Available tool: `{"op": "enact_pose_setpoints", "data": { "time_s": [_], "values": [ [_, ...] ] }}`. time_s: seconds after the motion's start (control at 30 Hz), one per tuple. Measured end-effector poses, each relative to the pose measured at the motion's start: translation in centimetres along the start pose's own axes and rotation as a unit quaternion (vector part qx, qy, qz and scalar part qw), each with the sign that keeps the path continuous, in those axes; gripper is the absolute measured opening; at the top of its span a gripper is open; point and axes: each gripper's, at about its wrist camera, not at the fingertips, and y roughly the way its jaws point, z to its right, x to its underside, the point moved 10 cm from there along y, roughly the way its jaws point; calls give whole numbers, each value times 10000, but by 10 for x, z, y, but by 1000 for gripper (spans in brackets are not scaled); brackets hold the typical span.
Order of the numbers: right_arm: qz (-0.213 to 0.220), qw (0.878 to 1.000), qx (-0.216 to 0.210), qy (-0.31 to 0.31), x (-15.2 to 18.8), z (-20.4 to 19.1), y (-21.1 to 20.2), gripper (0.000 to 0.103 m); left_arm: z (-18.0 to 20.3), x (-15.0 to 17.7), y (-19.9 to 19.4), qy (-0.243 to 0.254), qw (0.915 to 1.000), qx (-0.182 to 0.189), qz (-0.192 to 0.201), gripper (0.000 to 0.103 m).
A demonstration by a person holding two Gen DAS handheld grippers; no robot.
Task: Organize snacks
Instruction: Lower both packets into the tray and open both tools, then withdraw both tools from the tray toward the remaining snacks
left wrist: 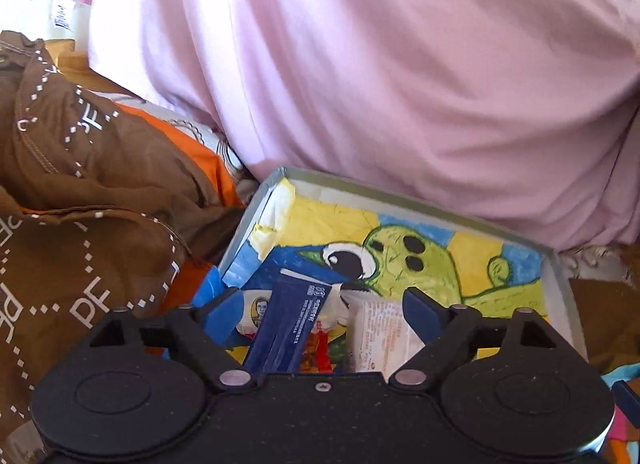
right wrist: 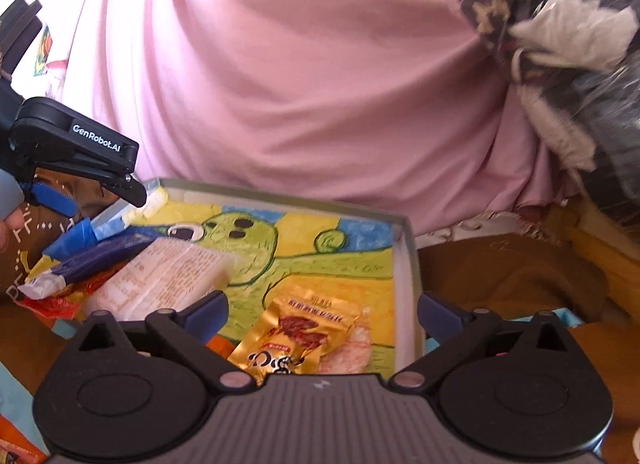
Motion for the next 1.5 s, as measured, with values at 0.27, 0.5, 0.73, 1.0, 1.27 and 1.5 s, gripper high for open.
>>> {"op": "enact_pose_setpoints", "data": {
  "time_s": [0.27,0.5,0.73,1.0,1.27,1.5],
  "values": [
    [403,9990,101,193,-16,0,-32,103,9,1,-38,37,9991,222,353,98],
    [673,9974,20,245,-27,-4,-61,103,20,12,-71,208,9978,393,491,100],
    [771,9966,-166,225,-24,-9,-93,103,9,25,-111,385,9963,179,753,101],
    [905,9947,-494,50,-20,-23,-131,103,-10,50,-151,853,9944,144,603,101],
    [1043,9890,-984,-361,-18,-56,-165,103,-22,66,-188,1253,9907,282,454,101],
    [1016,9803,-1507,-773,-6,-95,-189,103,-52,94,-203,1506,9883,253,12,101]
  ]
}}
